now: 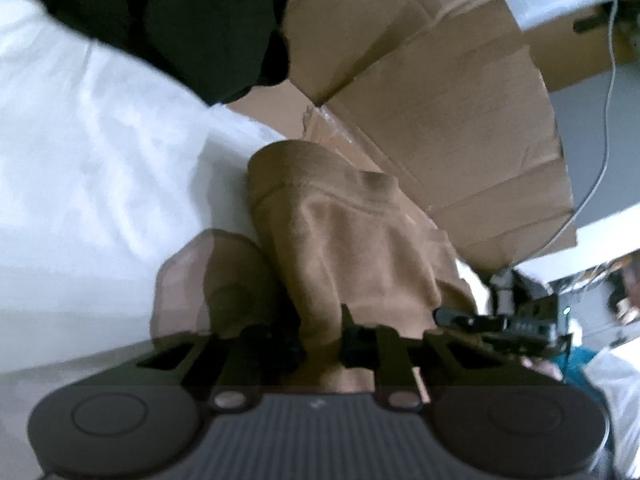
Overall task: Fold clothes
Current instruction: 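Close the left gripper on the bundle end while the right gripper pinches beside it, then lift the brown bundle off the sheet with both grippers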
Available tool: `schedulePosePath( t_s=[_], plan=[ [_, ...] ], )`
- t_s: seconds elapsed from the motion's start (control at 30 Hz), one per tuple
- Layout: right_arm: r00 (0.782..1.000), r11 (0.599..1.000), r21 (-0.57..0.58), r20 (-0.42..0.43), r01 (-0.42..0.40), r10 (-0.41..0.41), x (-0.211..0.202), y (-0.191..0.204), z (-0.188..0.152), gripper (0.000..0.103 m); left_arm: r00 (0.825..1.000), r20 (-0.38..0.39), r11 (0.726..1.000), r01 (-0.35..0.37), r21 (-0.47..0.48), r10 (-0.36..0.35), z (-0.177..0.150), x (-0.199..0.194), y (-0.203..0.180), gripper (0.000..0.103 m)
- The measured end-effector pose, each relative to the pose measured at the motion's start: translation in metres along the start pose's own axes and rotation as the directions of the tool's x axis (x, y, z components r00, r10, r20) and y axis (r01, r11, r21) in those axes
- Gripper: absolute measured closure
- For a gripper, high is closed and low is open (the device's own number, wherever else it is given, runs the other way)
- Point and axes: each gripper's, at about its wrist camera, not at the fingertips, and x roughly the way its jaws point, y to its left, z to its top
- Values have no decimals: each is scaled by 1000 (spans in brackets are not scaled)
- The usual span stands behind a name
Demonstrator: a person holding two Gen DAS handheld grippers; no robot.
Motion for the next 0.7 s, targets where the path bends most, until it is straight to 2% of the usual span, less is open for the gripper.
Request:
schedulePosePath(
  t_s=[0.1, 0.37, 0.67, 0.7],
  plan=[
    [998, 995, -80, 13, 67, -66, -6, 22, -5, 85, 999, 38, 1000, -8, 6, 7, -6, -10, -10, 90],
    [991, 983, -147, 91, 110, -97, -36, 62, -25, 86, 992, 109, 996, -69, 62, 62, -23, -43, -55, 90],
    [980, 965, -232, 181, 124, -82, -100, 111, -64, 86, 986, 165, 988, -25, 154, -1, -57, -103, -110, 91],
    [979, 965, -233, 186, 122, -79, -103, 114, -67, 86, 985, 169, 990, 2, 142, -26, -64, -114, -112, 91]
  ],
)
